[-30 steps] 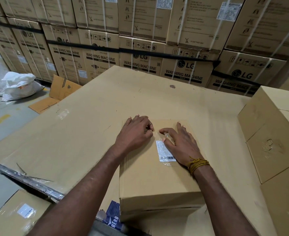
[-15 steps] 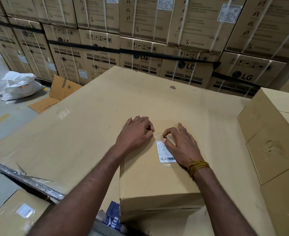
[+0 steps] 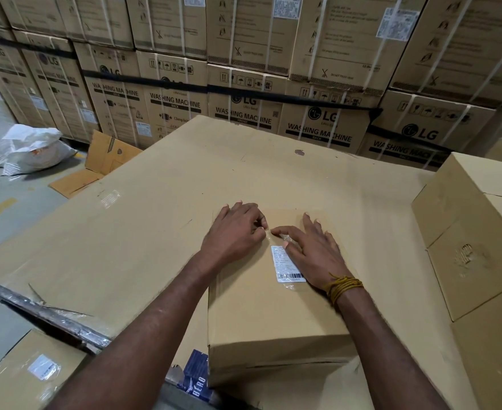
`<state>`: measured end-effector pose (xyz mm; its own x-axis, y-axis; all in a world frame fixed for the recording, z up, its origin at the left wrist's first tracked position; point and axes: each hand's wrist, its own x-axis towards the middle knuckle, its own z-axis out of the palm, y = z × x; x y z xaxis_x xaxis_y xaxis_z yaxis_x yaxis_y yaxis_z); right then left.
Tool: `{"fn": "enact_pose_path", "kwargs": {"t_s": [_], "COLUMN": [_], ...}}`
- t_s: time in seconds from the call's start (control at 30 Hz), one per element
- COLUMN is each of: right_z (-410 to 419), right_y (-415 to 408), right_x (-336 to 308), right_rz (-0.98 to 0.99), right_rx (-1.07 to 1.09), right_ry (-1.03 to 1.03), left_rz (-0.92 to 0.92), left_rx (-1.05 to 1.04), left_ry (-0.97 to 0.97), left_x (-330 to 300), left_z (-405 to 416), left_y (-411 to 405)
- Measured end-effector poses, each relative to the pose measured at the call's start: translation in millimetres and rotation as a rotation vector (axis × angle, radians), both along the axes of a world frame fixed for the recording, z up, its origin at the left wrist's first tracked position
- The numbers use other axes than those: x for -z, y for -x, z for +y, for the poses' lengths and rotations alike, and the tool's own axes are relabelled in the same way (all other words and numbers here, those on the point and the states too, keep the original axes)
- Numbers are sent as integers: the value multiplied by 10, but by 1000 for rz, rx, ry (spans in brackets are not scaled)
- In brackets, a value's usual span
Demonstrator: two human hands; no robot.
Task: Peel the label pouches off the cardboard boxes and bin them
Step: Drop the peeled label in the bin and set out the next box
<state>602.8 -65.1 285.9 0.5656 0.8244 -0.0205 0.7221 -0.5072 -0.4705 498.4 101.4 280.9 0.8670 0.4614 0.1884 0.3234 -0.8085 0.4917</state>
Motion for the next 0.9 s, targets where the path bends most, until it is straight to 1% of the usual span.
{"fn": "enact_pose_path", "kwargs": {"t_s": [0.1,0.3,0.43,0.9], "right_z": [7,-2,5,-2], "right_y": [2,-11,-13,-45], "right_x": [14,10,25,57], "right_rz": [12,8,15,7], "right_rx": [20,1,21,17], "right_ry": [-29,-9,-43,-39], "left_rz": [-1,-2,-1,-4], "left_rx": [-1,-2,-2,-1], "left_ry": [5,8,11,12], "left_x": [5,-1,16,29], "left_z": [-4,-4,2,7], "left_y": [-3,-5,-11,-19]}}
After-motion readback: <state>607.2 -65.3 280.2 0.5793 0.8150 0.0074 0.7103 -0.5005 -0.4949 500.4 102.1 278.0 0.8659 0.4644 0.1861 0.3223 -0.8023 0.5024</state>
